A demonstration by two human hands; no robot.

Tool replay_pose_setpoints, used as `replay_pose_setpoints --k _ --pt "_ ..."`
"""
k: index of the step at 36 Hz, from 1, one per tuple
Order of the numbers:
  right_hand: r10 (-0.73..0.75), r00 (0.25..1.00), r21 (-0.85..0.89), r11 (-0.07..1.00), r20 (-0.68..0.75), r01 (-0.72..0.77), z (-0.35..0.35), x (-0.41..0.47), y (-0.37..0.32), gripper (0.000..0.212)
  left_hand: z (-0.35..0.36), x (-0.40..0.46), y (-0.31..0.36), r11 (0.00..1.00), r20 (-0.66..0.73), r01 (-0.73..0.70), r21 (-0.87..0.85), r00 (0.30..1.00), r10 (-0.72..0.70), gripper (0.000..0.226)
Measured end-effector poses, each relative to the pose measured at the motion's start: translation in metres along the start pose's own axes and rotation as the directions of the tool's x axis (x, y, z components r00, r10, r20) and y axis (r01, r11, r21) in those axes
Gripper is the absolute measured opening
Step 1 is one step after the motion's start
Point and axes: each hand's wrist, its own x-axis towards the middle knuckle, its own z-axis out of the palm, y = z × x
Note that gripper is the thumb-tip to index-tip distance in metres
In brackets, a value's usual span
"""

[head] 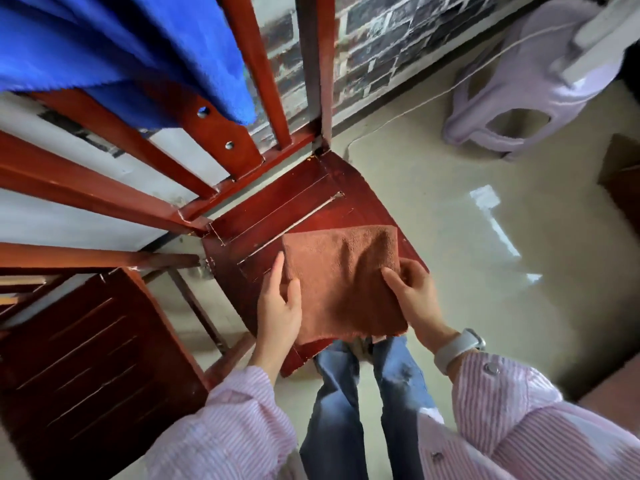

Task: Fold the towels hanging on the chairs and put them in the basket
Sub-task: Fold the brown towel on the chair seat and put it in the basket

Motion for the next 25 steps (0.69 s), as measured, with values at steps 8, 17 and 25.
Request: replay_pose_setpoints --k 8,17,25 --pt "-0.007 0.985 0.139 0.99 -0.173 0.031 -0.087 -0.047 -0.036 0.025 0.022 -0.043 0.098 0.988 0.036 -0.14 0.069 0.99 0.138 0.041" --pt "-0.14 0.889 0.014 0.987 -0.436 0.162 -0.25 -0.062 -0.043 0.018 0.123 -0.082 0.222 0.937 0.101 -0.341 0.081 0.938 0.332 0.036" --pt "-0.134 0.821 -0.015 0.988 -0.554 0.151 -0.417 -0.05 -0.012 0.017 0.265 -0.127 0.323 0.915 0.173 -0.403 0.027 0.903 0.393 0.033"
